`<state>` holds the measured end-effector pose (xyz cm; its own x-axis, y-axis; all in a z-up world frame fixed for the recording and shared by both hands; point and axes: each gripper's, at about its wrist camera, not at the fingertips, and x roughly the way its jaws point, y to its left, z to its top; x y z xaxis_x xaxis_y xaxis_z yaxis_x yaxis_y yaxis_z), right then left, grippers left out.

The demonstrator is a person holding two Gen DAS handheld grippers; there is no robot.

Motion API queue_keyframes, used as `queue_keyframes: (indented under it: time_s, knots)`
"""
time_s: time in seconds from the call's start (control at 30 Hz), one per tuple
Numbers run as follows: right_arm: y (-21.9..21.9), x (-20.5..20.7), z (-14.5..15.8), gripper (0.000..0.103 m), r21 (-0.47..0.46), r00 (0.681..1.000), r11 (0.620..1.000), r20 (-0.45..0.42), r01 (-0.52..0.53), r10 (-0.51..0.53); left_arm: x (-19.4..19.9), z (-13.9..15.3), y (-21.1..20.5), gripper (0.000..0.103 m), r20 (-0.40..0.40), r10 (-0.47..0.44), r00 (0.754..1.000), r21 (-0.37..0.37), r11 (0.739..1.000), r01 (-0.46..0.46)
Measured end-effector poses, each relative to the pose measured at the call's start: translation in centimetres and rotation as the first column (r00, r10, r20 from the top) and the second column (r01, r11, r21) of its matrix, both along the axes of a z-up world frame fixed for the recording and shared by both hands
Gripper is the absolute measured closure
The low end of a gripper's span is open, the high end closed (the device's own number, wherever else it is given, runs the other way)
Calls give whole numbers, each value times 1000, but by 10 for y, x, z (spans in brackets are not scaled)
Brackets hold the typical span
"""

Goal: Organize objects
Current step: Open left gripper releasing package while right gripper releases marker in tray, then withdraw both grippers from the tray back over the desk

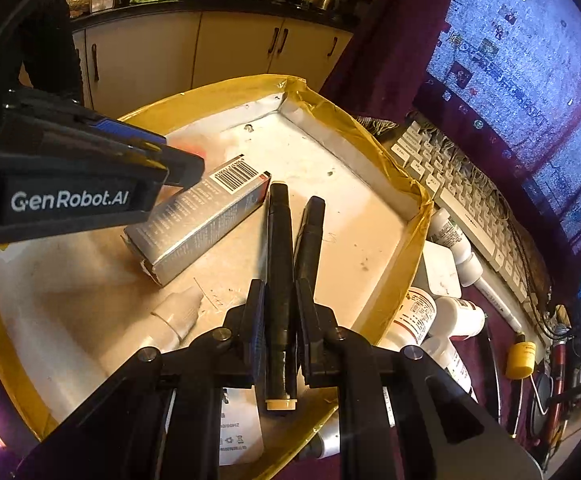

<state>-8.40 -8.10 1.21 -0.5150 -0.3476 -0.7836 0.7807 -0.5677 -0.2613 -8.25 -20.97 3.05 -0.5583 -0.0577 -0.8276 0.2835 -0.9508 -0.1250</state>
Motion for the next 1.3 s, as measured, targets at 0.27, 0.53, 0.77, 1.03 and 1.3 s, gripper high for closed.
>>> queue_keyframes:
  time_s: [0.27, 0.53, 0.77, 1.03, 1.3]
  knots:
    - [25, 5, 14, 79, -85, 1000, 996, 28, 11, -8, 5, 4, 13, 36, -38, -32, 999, 25, 999, 33]
    - [111, 5, 40, 54, -205, 992, 971, 33, 122, -118, 38, 32, 33, 34, -226, -20, 974, 93, 995, 42]
    - [184, -21, 17, 54, -178, 955, 939, 69, 295, -287, 35, 36, 101, 30, -284, -204, 937, 148, 956, 254]
    - [247, -44, 14, 54, -166, 912, 899, 10, 405, -409, 3, 18, 168, 30, -208, -354, 912, 95, 920, 379]
    - [261, -84, 7, 54, -151, 922, 910, 61, 386, -381, -30, 13, 195, 30, -149, -399, 905, 91, 906, 414]
